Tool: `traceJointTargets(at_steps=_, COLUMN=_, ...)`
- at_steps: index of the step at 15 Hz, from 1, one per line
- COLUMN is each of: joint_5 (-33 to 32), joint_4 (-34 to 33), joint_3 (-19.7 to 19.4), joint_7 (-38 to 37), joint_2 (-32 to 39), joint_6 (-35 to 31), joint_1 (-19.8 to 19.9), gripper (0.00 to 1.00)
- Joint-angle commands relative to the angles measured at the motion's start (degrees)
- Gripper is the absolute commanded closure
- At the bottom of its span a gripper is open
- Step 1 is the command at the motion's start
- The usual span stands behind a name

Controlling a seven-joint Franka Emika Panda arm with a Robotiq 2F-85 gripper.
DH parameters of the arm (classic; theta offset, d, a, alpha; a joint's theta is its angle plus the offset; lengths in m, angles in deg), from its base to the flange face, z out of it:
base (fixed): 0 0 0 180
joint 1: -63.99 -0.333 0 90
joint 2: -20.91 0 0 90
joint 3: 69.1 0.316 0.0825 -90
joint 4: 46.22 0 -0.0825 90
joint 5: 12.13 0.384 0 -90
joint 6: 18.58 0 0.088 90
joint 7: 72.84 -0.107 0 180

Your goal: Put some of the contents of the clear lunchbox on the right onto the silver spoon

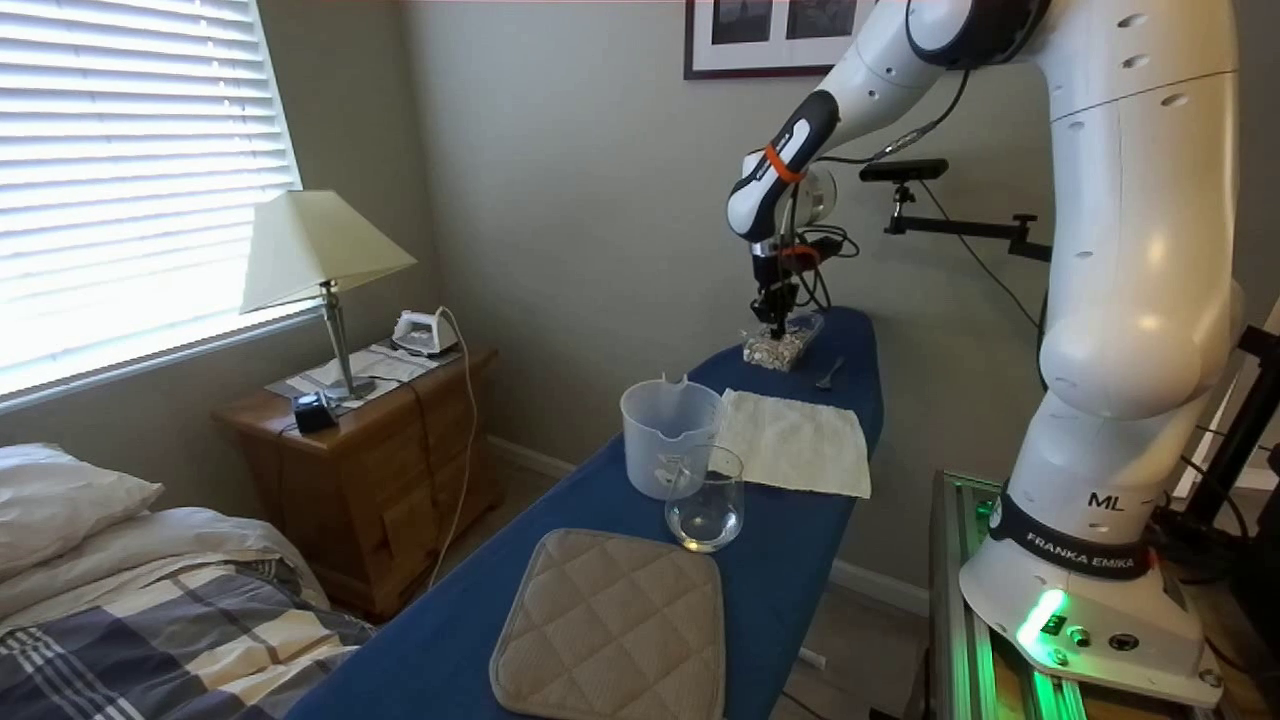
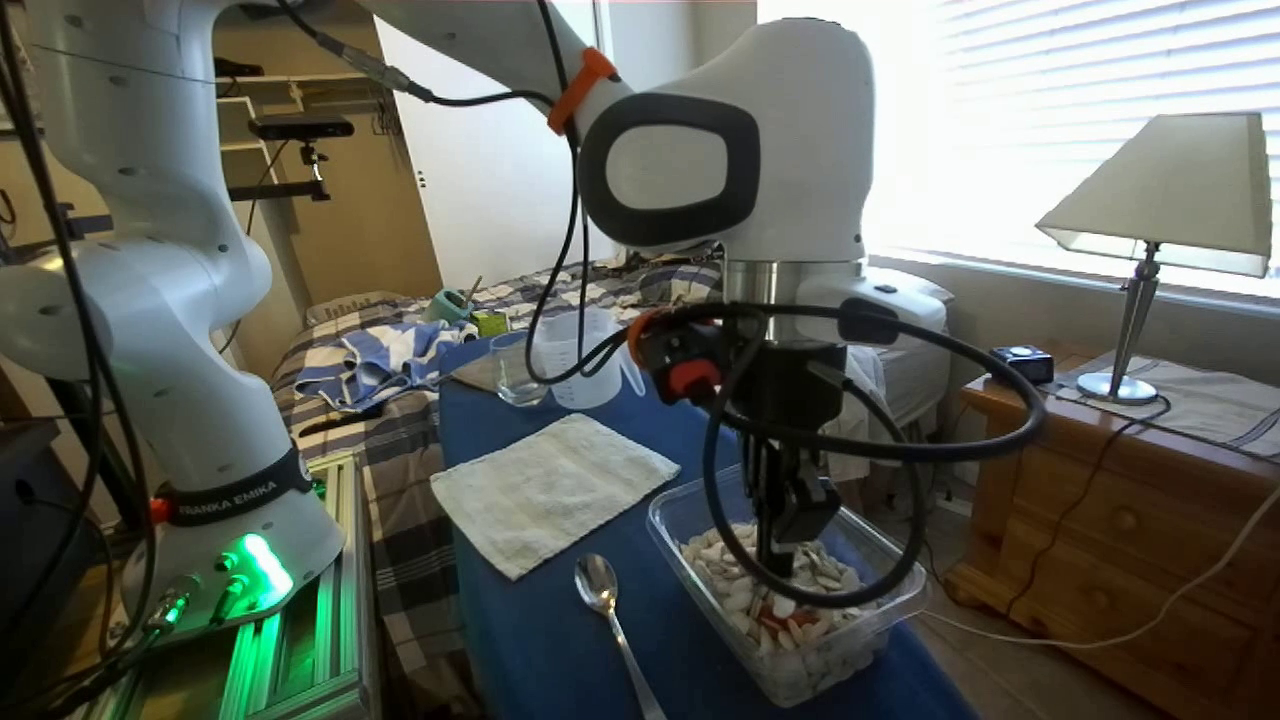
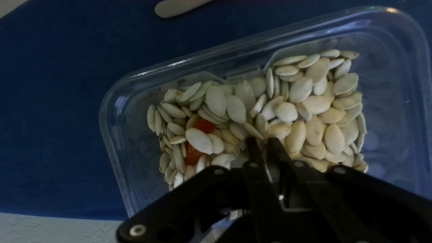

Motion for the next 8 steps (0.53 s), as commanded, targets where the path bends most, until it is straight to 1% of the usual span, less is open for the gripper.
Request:
traceJointTargets(at_steps=1, joint_5=1.3, joint_4=-1.1, joint_3=1.0, joint_7=1.7, joint_2=0.9, joint_6=-0.2, joint_1=1.2, gripper=1.00)
traceJointTargets(at_steps=2, joint_5=1.2, joint_4=-1.1, joint_3=1.1, joint_7=1.7, joint_2=0.7, joint_6=0.2, joint_1=1.1, gripper=1.00)
traceJointTargets(at_steps=3, joint_5=1.2, joint_4=-1.0, joint_3=1.2, joint_7=1.8, joint_2=0.5, joint_6=0.3, joint_1=1.0, gripper=0.97)
traceJointTargets(at_steps=4, joint_5=1.2, joint_4=-1.0, joint_3=1.2, joint_7=1.8, joint_2=0.3, joint_6=0.6, joint_1=1.0, gripper=0.96)
traceJointTargets(at_steps=6, joint_5=1.3, joint_4=-1.0, joint_3=1.3, joint_7=1.6, joint_2=-0.2, joint_6=1.4, joint_1=0.8, gripper=0.96)
traceJointTargets(at_steps=7, joint_5=1.3, joint_4=-1.0, joint_3=1.3, joint_7=1.2, joint_2=-0.6, joint_6=2.0, joint_1=0.6, gripper=0.98)
traceJointTargets(at_steps=8, joint_5=1.3, joint_4=-1.0, joint_3=1.4, joint_7=1.1, joint_2=-1.1, joint_6=2.4, joint_1=0.5, gripper=0.98)
